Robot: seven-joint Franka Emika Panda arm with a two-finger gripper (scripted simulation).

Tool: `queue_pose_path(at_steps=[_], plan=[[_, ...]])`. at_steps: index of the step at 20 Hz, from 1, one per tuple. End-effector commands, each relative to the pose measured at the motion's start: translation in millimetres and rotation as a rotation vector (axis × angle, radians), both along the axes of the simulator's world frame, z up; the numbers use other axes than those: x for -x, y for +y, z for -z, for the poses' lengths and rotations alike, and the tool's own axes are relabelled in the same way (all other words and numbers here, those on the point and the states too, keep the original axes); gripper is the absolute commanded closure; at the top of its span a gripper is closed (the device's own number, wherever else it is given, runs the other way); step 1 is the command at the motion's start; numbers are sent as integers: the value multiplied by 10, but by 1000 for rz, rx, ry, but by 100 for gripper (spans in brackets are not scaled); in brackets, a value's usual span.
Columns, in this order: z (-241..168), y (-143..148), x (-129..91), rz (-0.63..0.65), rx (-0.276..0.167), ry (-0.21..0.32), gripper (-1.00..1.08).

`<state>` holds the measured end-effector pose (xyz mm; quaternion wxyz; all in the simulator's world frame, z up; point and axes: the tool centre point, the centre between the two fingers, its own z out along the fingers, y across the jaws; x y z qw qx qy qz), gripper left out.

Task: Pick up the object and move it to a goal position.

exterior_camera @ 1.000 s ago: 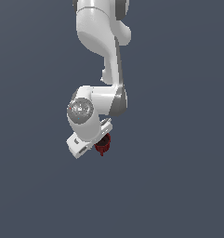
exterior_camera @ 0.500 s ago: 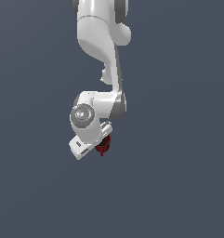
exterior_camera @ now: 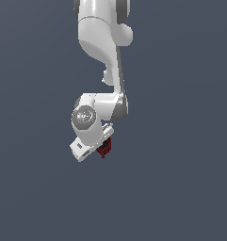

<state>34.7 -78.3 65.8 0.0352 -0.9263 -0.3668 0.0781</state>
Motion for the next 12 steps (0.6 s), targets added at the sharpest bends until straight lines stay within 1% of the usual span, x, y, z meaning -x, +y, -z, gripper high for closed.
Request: queue_pose_path(at_steps=[1,7,12], plan=[[10,-2,4,0,0,1,108],[-50,33,21,0,0,0,108],[-207,124,87,0,0,0,108]])
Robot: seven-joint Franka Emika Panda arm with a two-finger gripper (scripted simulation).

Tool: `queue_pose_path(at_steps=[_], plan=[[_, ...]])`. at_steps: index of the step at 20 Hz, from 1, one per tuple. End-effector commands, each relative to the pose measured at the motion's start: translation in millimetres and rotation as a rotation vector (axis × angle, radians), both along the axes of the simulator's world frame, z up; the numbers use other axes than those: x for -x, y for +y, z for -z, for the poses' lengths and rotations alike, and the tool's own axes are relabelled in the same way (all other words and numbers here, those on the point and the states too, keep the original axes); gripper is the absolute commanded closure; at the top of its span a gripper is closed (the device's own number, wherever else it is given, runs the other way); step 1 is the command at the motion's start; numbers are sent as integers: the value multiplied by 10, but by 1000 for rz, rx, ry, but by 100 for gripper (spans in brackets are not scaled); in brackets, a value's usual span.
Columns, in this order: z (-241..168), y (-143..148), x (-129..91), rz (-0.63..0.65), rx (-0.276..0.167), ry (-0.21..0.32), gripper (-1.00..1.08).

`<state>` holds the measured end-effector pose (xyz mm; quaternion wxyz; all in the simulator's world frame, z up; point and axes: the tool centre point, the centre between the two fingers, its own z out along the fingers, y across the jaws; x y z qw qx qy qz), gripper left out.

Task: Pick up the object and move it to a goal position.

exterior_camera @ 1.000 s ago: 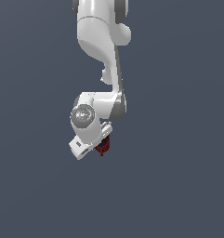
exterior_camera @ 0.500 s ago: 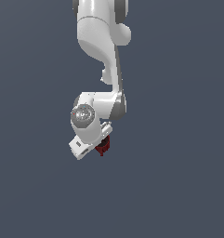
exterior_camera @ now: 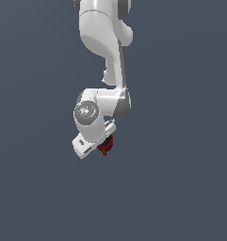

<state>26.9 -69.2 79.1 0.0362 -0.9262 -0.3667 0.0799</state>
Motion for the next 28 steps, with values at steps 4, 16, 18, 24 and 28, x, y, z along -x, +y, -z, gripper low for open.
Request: queue_pose_path(at_steps=[4,16,18,24,28], plan=[[-281,156,95,-1,1,-4,108],[-1346,783,526,-2,3,-3,108],[-1554,903,608,-2,3,-3,108],[-2175,1266,847,-2,4,-3,108],[-2584,1508,997,-3,4,-3,108]])
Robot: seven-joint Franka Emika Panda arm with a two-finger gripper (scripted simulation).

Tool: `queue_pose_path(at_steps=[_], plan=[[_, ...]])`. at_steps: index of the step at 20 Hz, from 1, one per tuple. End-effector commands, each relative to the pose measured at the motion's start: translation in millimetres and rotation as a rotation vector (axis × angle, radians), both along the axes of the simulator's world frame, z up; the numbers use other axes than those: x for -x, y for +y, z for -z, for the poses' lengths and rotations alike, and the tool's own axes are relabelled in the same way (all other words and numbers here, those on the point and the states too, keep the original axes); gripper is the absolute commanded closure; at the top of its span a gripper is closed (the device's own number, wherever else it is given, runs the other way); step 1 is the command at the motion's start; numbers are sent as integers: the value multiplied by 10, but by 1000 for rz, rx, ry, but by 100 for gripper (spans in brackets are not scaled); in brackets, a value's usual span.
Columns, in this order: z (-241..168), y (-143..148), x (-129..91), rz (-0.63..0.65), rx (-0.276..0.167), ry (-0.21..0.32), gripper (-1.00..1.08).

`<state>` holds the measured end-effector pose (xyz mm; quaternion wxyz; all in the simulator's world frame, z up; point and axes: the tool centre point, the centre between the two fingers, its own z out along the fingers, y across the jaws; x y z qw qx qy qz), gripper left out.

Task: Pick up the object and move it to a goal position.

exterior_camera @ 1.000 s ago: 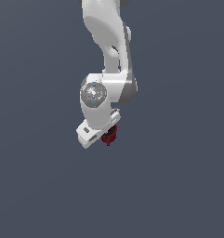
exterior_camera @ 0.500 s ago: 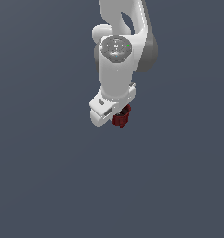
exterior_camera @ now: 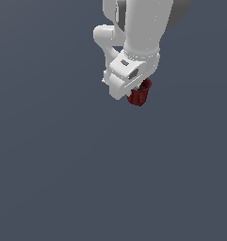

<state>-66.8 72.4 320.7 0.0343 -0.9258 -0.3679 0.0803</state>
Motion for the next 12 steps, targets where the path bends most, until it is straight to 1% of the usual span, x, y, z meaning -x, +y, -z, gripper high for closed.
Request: queue_pose_path(at_steps=[1,7,12], plan=[[-266,148,95,0,0,-2,108],[-771,440,265,0,-1,-2,108],[-1046,597,345,1,-2,-2,108]])
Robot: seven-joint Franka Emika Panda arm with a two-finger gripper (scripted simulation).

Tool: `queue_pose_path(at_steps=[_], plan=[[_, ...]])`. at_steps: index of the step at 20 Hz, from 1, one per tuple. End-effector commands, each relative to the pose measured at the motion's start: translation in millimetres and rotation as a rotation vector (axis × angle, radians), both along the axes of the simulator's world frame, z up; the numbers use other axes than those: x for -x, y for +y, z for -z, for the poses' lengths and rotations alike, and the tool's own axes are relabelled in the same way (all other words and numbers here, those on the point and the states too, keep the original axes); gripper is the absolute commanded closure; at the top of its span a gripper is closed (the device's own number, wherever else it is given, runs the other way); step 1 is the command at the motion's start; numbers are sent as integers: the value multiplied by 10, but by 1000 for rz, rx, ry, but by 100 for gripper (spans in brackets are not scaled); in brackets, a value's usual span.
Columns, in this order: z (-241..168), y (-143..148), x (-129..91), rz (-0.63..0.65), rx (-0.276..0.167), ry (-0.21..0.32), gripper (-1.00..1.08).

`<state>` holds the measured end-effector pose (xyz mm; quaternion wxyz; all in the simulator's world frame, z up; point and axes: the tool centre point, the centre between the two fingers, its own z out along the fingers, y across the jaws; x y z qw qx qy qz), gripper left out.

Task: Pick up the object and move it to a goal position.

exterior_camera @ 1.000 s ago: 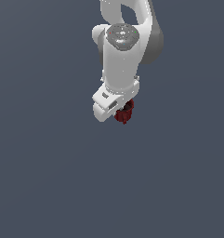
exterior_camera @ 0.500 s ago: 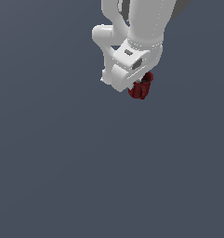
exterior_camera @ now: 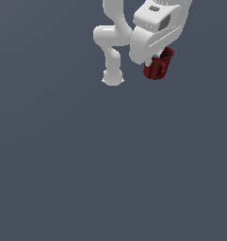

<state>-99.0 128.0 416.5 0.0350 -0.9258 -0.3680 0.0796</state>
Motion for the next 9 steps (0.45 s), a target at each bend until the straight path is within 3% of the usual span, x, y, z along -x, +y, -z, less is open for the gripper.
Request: queue_pose_path(at_steps=[1,9], plan=[[-125,65,34,1,0,-1,108],[-231,129,48,2,-1,-1,108]])
